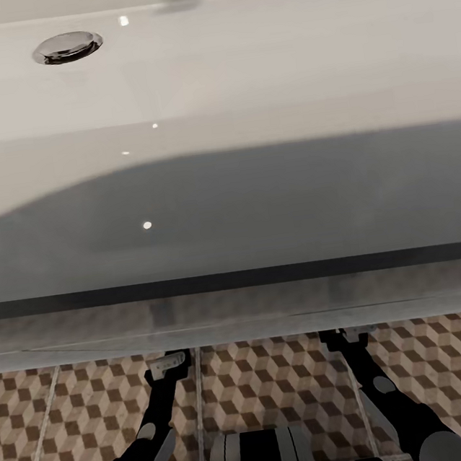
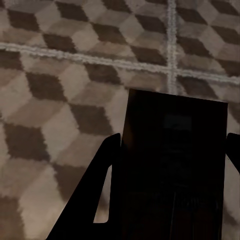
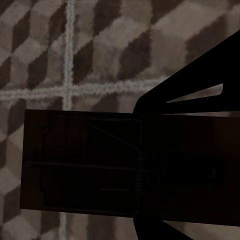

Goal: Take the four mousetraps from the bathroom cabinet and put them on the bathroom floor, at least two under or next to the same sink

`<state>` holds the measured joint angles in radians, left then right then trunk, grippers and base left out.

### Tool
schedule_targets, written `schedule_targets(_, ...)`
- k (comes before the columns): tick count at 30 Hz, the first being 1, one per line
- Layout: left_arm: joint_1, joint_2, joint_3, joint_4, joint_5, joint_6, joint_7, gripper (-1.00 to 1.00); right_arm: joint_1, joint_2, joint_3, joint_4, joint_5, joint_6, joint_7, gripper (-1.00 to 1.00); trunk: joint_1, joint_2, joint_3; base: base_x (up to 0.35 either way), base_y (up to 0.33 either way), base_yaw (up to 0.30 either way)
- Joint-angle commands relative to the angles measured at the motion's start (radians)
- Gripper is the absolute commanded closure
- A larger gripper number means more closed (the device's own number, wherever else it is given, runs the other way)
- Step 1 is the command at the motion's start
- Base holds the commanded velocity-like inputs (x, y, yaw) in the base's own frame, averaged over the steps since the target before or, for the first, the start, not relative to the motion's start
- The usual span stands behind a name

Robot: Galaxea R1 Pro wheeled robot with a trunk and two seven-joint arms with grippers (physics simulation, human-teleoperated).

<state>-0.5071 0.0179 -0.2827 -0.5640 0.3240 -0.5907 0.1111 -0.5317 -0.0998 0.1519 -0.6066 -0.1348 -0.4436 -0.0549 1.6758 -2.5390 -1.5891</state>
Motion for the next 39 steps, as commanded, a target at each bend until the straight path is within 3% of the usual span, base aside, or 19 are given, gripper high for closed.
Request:
schedule_targets(1,-0.001,0.001,-0.009,-0.001,0.000,-0.004,0.015,1.00,-0.001,-0.001,0.008,0.001,-0.015,-0.004,-0.002,1.00,0.000,0.000,0.000,0.000,0.000,0.000)
schedule_targets(23,-0.003,0.002,-0.009,-0.029,-0.001,-0.009,0.015,1.00,-0.026,0.003,0.011,0.073,-0.017,0.005,-0.002,1.00,0.000,0.000,0.000,0.000,0.000,0.000)
schedule_targets(29,-0.014,0.001,-0.008,-0.027,0.000,0.057,0.015,1.00,-0.059,0.002,0.012,0.102,-0.016,0.017,-0.003,1.00,0.000,0.000,0.000,0.000,0.000,0.000)
schedule_targets(39,-0.043,-0.001,-0.007,-0.015,0.000,0.090,0.021,1.00,-0.102,-0.001,0.011,0.105,-0.013,0.104,-0.003,1.00,0.000,0.000,0.000,0.000,0.000,0.000)
